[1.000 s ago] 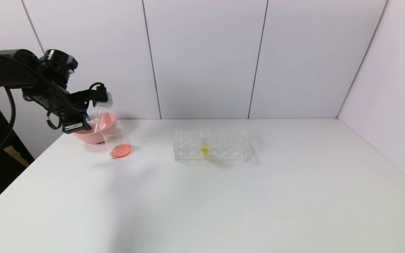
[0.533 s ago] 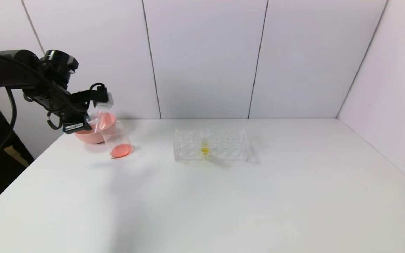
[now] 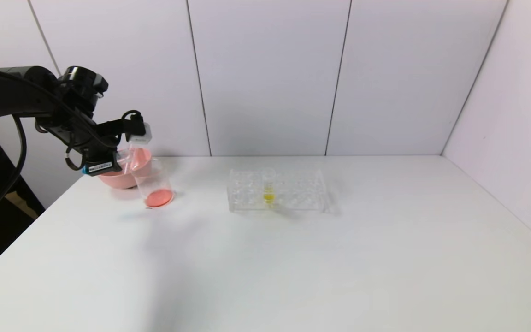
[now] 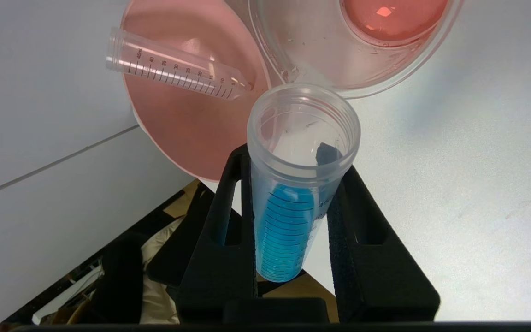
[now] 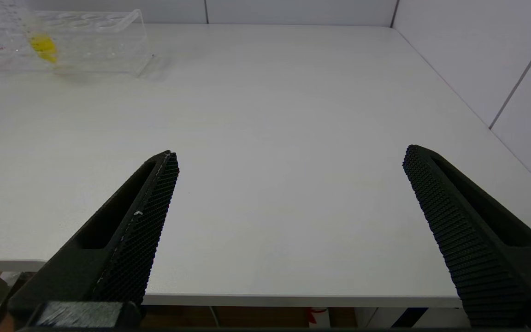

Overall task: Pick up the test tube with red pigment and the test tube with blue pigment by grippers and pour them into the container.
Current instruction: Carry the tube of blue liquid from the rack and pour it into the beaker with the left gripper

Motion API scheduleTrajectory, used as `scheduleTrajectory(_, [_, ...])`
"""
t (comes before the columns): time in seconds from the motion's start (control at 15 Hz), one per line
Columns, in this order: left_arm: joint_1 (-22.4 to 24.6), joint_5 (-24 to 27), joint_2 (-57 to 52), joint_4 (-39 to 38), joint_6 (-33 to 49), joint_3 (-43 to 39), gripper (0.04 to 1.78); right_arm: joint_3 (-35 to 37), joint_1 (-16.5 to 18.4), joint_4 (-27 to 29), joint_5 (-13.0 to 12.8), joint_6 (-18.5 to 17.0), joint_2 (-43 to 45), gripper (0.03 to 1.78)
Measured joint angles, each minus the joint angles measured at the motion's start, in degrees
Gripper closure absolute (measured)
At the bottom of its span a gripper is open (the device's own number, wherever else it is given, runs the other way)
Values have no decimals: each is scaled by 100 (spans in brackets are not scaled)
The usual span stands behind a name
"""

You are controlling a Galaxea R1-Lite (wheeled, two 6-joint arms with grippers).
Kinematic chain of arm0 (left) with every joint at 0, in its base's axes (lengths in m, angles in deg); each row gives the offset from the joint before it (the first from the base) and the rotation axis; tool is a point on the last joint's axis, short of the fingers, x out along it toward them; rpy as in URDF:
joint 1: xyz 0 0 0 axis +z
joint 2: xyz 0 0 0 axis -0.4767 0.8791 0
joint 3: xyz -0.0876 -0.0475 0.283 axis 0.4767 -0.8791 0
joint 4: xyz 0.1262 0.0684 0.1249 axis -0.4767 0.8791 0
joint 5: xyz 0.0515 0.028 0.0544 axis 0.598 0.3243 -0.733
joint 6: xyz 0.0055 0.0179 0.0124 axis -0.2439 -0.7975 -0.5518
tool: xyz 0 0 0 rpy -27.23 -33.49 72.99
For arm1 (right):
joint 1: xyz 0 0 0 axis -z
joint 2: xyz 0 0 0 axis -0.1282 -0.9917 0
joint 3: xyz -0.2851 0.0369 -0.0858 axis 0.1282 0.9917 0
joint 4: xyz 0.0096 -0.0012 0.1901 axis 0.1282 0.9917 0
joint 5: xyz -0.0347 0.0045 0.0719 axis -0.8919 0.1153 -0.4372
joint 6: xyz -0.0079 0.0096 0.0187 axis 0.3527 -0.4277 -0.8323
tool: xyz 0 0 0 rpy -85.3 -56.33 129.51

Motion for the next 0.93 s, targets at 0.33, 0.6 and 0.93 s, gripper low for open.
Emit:
scheduleTrajectory(0.33, [-72,-345,38,-35,10,0,136,0,0,0,0,0,0,4])
scheduleTrajectory(0.6, [-118,-540,52,-38,27,5,136,0,2,0,0,0,0,4])
scheduleTrajectory(0.93, [-226,-730,83,-49,143,6,136,0,5,0,0,0,0,4])
